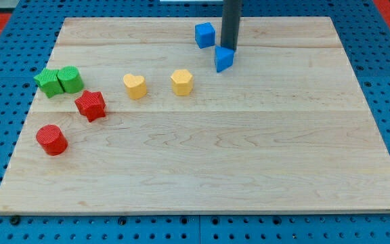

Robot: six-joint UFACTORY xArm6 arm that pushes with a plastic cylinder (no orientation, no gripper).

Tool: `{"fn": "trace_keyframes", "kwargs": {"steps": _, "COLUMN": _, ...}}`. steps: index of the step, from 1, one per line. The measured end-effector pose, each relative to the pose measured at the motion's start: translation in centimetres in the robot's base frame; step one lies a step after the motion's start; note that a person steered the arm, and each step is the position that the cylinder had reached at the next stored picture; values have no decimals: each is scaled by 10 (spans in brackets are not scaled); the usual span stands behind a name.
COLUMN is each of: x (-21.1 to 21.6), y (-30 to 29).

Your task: Push the blue triangle slightly down

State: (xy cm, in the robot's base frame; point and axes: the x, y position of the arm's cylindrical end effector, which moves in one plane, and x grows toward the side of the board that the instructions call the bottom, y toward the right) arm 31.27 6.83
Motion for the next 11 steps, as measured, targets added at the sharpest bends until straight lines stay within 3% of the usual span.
{"fn": "trace_keyframes", "kwargs": {"steps": 2, "x": 58, "y": 14}}
{"fn": "trace_keyframes", "kwargs": {"steps": 3, "x": -2, "y": 41}}
{"fn": "trace_keyframes", "kwargs": {"steps": 4, "x": -39, "y": 18}}
{"fn": "trace_keyframes", "kwargs": {"steps": 5, "x": 3, "y": -48}}
{"fn": "trace_keyframes", "kwargs": {"steps": 6, "x": 70, "y": -47}}
{"fn": "trace_keyframes", "kwargs": {"steps": 7, "x": 101, "y": -43}}
{"fn": "trace_keyframes", "kwargs": {"steps": 9, "x": 13, "y": -38}}
{"fn": "trace_keyframes", "kwargs": {"steps": 10, "x": 13, "y": -6}}
{"fn": "trace_keyframes", "kwargs": {"steps": 11, "x": 63, "y": 32}}
